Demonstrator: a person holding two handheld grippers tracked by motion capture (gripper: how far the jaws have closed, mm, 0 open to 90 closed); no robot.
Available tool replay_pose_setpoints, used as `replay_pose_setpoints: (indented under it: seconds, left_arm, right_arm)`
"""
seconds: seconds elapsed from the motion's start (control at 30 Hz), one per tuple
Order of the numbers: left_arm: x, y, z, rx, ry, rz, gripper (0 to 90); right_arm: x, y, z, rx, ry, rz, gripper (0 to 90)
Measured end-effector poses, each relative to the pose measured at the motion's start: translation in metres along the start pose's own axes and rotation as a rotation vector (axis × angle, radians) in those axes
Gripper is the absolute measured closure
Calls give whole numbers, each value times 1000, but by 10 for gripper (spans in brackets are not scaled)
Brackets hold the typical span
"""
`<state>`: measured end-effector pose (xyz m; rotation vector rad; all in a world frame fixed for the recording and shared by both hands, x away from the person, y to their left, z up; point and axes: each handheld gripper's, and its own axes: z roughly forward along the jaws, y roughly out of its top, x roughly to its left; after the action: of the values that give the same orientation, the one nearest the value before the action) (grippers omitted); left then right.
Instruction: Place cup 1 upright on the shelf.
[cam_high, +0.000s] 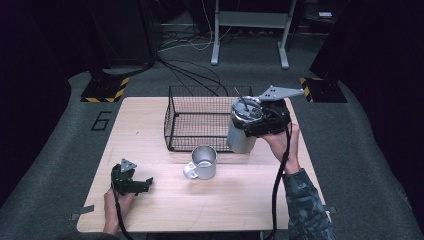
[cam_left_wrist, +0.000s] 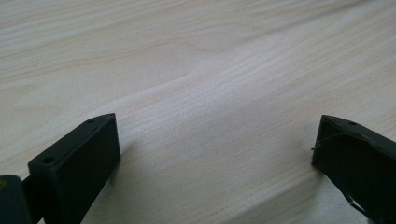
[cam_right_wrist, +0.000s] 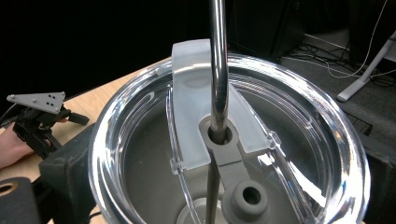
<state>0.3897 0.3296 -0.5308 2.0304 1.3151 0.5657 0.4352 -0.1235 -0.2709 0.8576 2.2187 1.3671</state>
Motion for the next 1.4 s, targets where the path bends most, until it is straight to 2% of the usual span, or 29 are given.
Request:
replay_pose_setpoints:
  seconds: [0.1,0.47,1.23,1.4]
  left_arm:
    - [0,0,0,2,0,-3,6]
    - [0,0,0,2,0,-3,6]
    - [-1,-1,0,-8,5,-9,7]
    - [-1,-1,0,-8,4,-8,7]
  right_arm:
    - [-4,5,4,4,-3,-11,35]
    - [-16,18,15,2,-19,-4,35]
    - [-49,21,54,44,-75,57,35]
    - [-49,26,59,56,-96,37,35]
